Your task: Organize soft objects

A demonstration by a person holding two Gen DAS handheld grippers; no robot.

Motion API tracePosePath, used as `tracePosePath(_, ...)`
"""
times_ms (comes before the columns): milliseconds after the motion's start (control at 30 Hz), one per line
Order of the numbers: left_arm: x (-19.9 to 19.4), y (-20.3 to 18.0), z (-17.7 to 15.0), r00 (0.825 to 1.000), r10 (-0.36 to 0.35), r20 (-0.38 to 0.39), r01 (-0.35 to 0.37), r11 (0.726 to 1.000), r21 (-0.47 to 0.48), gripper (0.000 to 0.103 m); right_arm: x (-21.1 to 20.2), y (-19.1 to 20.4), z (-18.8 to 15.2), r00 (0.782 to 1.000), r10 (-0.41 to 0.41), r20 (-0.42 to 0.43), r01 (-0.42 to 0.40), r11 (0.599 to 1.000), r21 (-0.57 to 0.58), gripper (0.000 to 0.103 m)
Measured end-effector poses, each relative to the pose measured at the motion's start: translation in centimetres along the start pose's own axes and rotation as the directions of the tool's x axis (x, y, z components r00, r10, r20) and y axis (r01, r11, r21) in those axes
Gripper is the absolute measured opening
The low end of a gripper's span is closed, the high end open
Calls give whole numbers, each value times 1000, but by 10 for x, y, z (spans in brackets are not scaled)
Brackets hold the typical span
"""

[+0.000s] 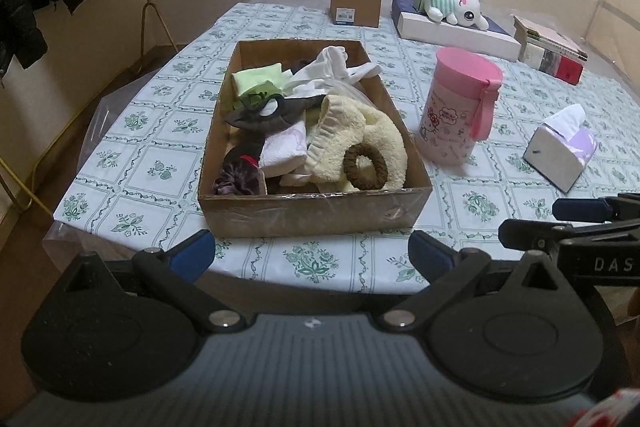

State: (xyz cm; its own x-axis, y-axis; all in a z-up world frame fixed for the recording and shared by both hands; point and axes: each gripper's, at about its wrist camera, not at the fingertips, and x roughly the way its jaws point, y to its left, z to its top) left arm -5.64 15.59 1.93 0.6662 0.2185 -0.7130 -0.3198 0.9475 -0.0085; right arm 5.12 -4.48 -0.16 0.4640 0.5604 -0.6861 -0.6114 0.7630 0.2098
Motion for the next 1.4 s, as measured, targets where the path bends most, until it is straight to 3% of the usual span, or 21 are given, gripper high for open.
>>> tracePosePath(1400,4,1,3,1000,17,6,-17,1000,-6,102,4,-2,0,1000,-2,-13,2,1000,10,80)
